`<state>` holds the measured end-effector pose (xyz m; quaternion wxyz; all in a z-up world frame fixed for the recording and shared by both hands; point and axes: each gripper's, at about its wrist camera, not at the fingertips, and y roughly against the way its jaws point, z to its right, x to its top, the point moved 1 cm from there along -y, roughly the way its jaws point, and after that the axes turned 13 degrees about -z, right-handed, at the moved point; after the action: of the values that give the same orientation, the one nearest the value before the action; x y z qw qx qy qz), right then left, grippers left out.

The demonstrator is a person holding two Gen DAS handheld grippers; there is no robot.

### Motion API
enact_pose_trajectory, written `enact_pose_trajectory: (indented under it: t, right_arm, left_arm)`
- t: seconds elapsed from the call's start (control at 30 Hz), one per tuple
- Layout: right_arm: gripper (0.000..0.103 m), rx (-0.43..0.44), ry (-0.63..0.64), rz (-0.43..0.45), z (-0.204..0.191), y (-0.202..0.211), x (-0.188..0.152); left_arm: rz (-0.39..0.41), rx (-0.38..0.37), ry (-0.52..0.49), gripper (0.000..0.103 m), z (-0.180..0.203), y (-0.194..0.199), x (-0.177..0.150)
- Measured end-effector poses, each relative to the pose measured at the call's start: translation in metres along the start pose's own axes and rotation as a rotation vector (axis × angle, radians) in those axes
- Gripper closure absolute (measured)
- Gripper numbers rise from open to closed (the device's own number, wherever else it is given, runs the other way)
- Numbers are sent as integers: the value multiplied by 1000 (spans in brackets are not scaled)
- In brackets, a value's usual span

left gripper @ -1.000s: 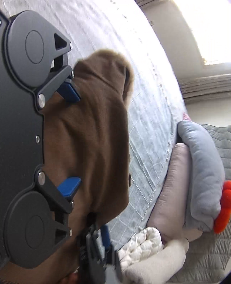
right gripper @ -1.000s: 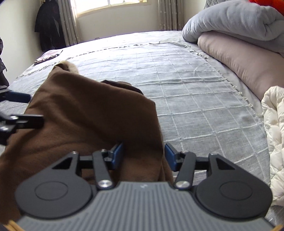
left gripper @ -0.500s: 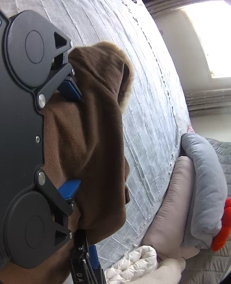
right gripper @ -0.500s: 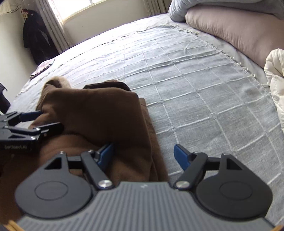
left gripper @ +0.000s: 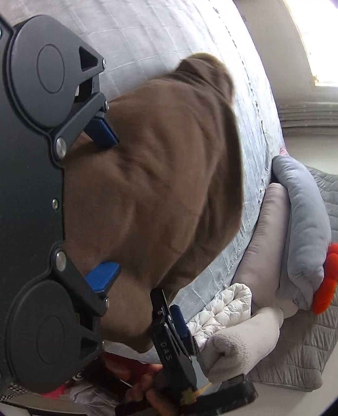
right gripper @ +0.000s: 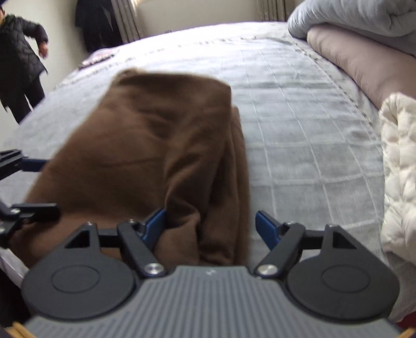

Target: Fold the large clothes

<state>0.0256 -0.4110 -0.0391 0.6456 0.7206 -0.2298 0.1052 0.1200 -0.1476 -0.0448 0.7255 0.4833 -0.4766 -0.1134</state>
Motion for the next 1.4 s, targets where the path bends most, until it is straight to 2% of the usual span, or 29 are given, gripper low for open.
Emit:
enact_pose_trajectory:
  t: [0.03, 0.1, 0.17, 0.27, 0.37, 0.47, 0.57, 0.6, 0.63, 0.73, 0.83, 1.0, 1.17, 1.4]
  right_arm:
    - [29, 13, -19, -14, 6, -6, -6]
    - [29, 54, -75, -9, 18, -4, -12]
    - [29, 45, -74, 8, 22, 8, -16]
    - [28, 59, -97, 16, 28, 24, -18]
    - [27, 50, -90, 22, 23, 38, -17]
    - [26, -11, -31, 26, 4, 50, -19]
    - [14, -111, 4, 46, -19, 62, -26]
    - [7, -128, -1, 61, -25, 65, -30]
    - [5, -142, -11, 72, -32, 68, -35]
    - [0, -187, -40, 100, -52, 73, -53]
    - [0, -214, -62, 105, -72, 72, -71]
    - [0, -262, -144, 92, -85, 64, -91]
    - [0, -282, -127, 64, -93, 58, -97]
    - [0, -295, -109, 73, -96, 61, -97]
  left_arm:
    - [9, 9, -8, 7, 3, 2, -7]
    - [9, -27, 39, 7, -2, 13, -13]
    - [-2, -81, 86, 7, -12, 25, -15]
    - [7, -119, 129, 7, -26, 38, -20]
    - [-25, -75, 193, 5, -35, 45, -22]
    - [-72, -3, 220, 1, -25, 51, -25]
    - [-77, 63, 260, 0, -13, 58, -34]
    - [-80, 80, 281, 0, -10, 59, -38]
    - [-79, 94, 309, 0, -7, 60, -41]
    - [-98, 143, 364, 0, 3, 62, -49]
    - [-107, 217, 413, 0, 15, 62, -57]
    - [-146, 210, 483, 0, 29, 51, -70]
    - [-176, 230, 472, 0, 41, 41, -73]
    - [-165, 258, 447, 0, 50, 45, -73]
